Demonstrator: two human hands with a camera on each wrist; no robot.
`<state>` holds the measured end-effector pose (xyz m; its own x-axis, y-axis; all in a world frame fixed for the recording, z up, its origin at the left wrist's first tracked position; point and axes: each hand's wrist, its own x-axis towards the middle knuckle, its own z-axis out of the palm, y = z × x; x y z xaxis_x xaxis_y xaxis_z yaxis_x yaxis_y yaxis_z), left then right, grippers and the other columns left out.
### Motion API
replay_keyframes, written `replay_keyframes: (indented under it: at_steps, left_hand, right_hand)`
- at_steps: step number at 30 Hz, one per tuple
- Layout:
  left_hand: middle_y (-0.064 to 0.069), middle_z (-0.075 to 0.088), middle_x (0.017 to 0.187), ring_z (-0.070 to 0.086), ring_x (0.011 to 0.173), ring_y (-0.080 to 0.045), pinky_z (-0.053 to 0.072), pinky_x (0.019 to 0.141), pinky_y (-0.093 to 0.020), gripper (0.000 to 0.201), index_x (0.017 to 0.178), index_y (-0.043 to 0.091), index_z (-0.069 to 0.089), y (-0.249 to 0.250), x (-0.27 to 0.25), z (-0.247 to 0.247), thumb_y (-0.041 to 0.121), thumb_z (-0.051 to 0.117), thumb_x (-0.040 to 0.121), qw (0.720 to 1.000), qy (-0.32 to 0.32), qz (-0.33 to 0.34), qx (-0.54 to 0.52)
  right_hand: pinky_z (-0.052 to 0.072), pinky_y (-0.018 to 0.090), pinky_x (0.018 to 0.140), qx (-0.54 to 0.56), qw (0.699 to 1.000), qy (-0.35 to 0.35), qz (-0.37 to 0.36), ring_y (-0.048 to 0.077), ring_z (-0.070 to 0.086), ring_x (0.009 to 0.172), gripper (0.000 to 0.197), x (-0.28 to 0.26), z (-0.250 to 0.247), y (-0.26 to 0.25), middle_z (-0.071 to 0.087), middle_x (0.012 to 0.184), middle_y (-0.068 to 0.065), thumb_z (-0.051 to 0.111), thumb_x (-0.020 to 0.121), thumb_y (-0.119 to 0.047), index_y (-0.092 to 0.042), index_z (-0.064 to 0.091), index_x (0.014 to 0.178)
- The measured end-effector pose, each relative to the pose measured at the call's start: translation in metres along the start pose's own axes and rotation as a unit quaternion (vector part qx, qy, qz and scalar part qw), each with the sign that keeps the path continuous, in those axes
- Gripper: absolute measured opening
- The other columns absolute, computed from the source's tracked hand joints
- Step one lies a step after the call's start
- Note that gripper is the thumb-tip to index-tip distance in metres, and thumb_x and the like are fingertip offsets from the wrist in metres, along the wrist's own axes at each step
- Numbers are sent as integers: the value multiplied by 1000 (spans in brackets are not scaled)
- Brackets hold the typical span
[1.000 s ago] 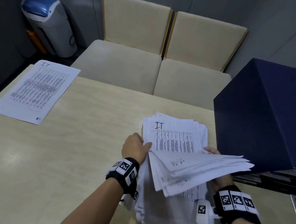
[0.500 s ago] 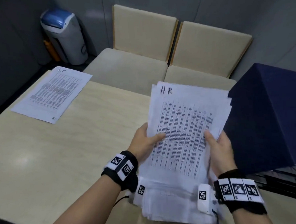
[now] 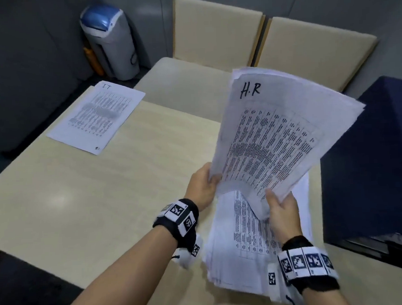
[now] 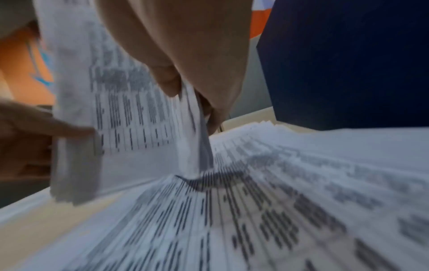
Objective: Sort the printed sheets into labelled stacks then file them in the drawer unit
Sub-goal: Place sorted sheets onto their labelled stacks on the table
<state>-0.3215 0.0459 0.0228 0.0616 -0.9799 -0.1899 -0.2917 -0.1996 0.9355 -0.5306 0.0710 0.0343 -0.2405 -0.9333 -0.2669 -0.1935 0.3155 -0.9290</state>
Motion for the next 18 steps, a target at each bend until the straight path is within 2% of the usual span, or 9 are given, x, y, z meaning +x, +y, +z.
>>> replay_keyframes:
  at_steps: [2, 5, 7, 8, 10, 12, 14, 17, 18]
  left_hand:
    - [-4, 72, 107, 69, 97, -25, 57, 86, -49, 24, 115, 16, 64, -5, -7, -13, 30, 52, 99, 999, 13, 4, -42]
    - [-16, 71, 97, 68, 85, -29, 58, 75, -44, 16, 104, 11, 67, -7, -9, -49, 21, 54, 102, 994, 74, 3, -83]
    - [-21, 71, 98, 65, 79, -25, 56, 72, -42, 16, 101, 13, 69, -18, -11, -89, 21, 55, 101, 991, 100, -6, -90]
    - [-21, 72, 97, 64, 79, -23, 55, 74, -42, 16, 101, 16, 71, -26, -13, -113, 23, 56, 101, 990, 108, -16, -89]
    - [-15, 71, 89, 61, 77, -23, 53, 73, -42, 15, 101, 21, 72, -49, -19, -170, 27, 59, 99, 989, 125, -50, -57]
    - [-11, 67, 83, 61, 73, -23, 50, 70, -40, 15, 97, 18, 71, -78, -31, -232, 26, 59, 99, 986, 137, -95, -26]
    - [-12, 65, 81, 60, 71, -25, 49, 67, -40, 16, 95, 14, 71, -107, -51, -294, 23, 59, 99, 976, 153, -152, 0]
    - [-12, 62, 77, 57, 68, -25, 44, 60, -34, 16, 92, 13, 70, -154, -93, -378, 20, 58, 100, 955, 171, -235, 55]
    - [-14, 62, 76, 56, 67, -25, 44, 61, -35, 17, 88, 13, 69, -168, -108, -401, 18, 58, 99, 948, 175, -256, 67]
  right_hand:
    - [54, 48, 99, -6, 1000, 25, -14, 26, 65, 111, 29, -5, 16, 4, 69, 115, 5, 54, 104, -25, -11, 57, 129]
    - [52, 19, 69, 16, 998, 10, -53, 19, 67, 99, 20, -15, 41, -15, 68, 99, -6, 57, 102, -20, -15, 59, 121]
    - [52, 10, 63, 26, 996, -58, -57, 6, 69, 91, 15, -20, 61, -24, 70, 96, -15, 61, 99, -22, -21, 61, 115]
    - [54, 12, 67, 23, 993, -97, -57, 5, 70, 90, 14, -21, 72, -23, 71, 97, -14, 63, 98, -23, -23, 61, 113]
    - [58, 29, 86, -25, 989, -139, -36, 13, 69, 97, 21, -17, 94, -11, 70, 104, -5, 64, 97, -32, -24, 58, 115]
    - [53, 41, 98, -88, 980, -179, -1, 20, 68, 104, 27, -13, 115, 7, 67, 108, 1, 66, 95, -37, -25, 56, 118]
    - [52, 37, 96, -137, 964, -224, 47, 21, 67, 102, 33, -17, 136, 28, 67, 108, 4, 69, 94, -33, -17, 57, 121]
    - [49, 17, 74, -174, 952, -242, 75, 17, 62, 91, 23, -34, 157, 48, 63, 101, 8, 68, 95, -12, -8, 60, 116]
    - [47, 16, 70, -187, 951, -235, 70, 16, 60, 89, 19, -38, 160, 52, 61, 101, 9, 67, 95, -8, -8, 61, 113]
